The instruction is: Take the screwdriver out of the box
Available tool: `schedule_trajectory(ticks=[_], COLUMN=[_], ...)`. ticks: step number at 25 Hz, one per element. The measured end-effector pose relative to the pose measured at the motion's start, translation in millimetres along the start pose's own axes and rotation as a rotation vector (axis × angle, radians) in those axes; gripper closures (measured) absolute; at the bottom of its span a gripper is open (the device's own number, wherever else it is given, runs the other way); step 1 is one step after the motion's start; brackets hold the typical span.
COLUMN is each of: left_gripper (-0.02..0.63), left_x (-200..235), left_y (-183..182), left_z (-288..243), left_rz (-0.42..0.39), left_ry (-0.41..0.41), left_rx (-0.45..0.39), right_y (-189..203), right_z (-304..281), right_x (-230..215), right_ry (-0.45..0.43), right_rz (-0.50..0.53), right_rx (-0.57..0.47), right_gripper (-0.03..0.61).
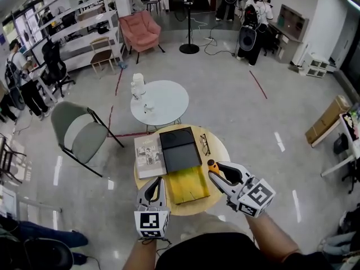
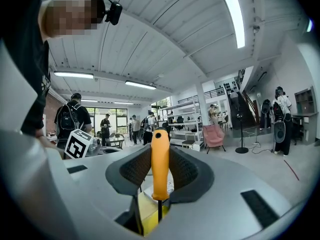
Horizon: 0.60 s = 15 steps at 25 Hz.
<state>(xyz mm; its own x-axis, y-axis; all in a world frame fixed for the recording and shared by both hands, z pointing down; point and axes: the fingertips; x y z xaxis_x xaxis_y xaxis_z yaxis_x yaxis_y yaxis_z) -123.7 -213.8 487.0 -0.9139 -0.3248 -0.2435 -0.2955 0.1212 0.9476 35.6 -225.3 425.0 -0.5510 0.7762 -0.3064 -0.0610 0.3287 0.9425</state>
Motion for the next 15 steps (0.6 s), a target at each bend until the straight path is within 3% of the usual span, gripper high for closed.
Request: schedule_trajectory(ticks=[15], left_gripper=[0.6], left_x=[10.8], left_y=[6.7], left_z=[-12.9], left_rz=[0.009], left_ry=[-0.051], left_rx=[0.042], right_y=[0.6], right_z=[-24.7], right_x=[-13.9], right_ry=[-0.071], right_rz=[-0.021], right_rx=[0.019], right_gripper=[0.453])
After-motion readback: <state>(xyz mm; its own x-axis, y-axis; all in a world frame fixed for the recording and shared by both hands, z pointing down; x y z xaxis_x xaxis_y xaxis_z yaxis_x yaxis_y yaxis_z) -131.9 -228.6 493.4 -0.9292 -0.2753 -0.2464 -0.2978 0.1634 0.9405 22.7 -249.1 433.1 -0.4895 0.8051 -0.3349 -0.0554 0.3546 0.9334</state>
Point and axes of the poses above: the fingertips, and each gripper's own axes: z backward along the fingers, x to its left, y out of its underside, and after that the axes turned 12 degrees about -z, right-handed
